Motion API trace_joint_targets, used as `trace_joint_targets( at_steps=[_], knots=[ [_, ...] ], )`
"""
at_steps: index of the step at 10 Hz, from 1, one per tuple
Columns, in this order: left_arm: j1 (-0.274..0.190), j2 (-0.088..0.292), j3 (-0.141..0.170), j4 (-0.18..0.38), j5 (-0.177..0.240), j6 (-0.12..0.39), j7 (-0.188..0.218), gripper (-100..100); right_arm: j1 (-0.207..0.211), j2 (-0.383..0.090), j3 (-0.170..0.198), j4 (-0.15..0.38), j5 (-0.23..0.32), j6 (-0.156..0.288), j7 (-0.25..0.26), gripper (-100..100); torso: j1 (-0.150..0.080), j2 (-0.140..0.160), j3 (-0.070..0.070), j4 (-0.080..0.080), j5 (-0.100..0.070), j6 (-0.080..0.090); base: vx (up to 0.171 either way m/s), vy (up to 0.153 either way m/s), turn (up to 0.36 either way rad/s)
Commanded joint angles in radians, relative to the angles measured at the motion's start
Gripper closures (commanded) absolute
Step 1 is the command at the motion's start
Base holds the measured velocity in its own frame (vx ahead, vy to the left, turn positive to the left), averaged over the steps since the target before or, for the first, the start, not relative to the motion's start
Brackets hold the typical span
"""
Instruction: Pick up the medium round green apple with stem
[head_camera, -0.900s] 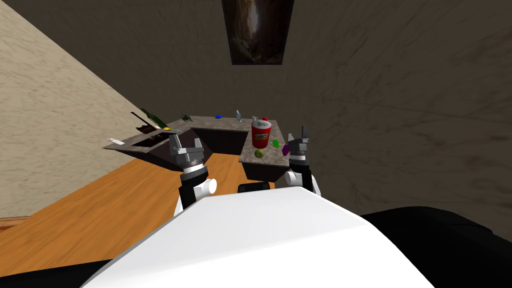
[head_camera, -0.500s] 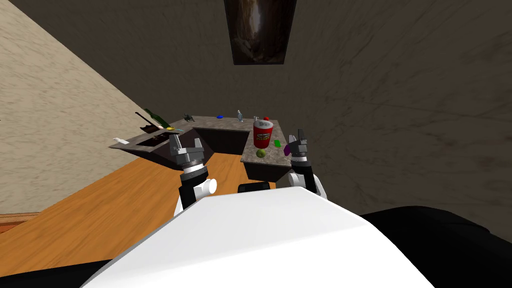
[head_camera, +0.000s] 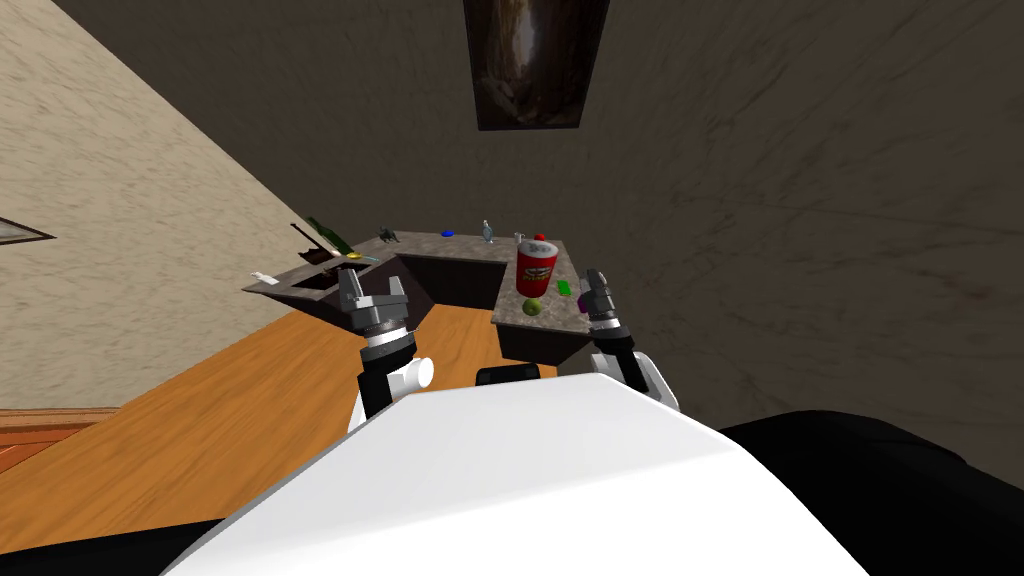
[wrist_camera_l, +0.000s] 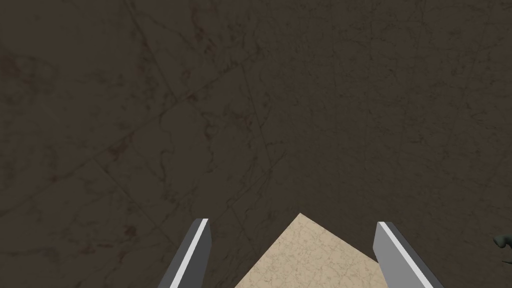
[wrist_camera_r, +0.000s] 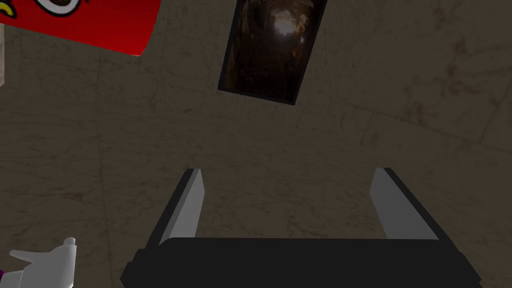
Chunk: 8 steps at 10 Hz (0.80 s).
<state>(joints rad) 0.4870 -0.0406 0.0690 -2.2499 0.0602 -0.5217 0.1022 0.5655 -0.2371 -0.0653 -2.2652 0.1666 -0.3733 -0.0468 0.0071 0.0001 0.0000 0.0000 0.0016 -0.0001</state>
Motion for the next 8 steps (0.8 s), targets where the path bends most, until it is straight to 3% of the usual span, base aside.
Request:
trace_joint_targets(
  at_steps=[1,4,8],
  knots=[
    [0.0,0.0,0.0,0.0,0.0,0.0,0.0,0,0.007,-0.036,-0.016,0.006,0.009,0.004,-0.002,-100,0.0,0.0,0.0,0.0,0.0,0.0,-0.001,0.074,0.006],
    [0.0,0.0,0.0,0.0,0.0,0.0,0.0,0,0.063,-0.136,-0.068,0.036,0.074,0.016,0.008,-100,-0.002,-0.001,0.0,0.0,0.0,0.0,0.012,0.088,0.067],
    [0.0,0.0,0.0,0.0,0.0,0.0,0.0,0,0.107,-0.24,-0.105,0.06,0.122,0.024,0.018,-100,0.0,-0.001,-0.001,0.0,0.0,0.0,0.013,0.093,0.047]
  ],
)
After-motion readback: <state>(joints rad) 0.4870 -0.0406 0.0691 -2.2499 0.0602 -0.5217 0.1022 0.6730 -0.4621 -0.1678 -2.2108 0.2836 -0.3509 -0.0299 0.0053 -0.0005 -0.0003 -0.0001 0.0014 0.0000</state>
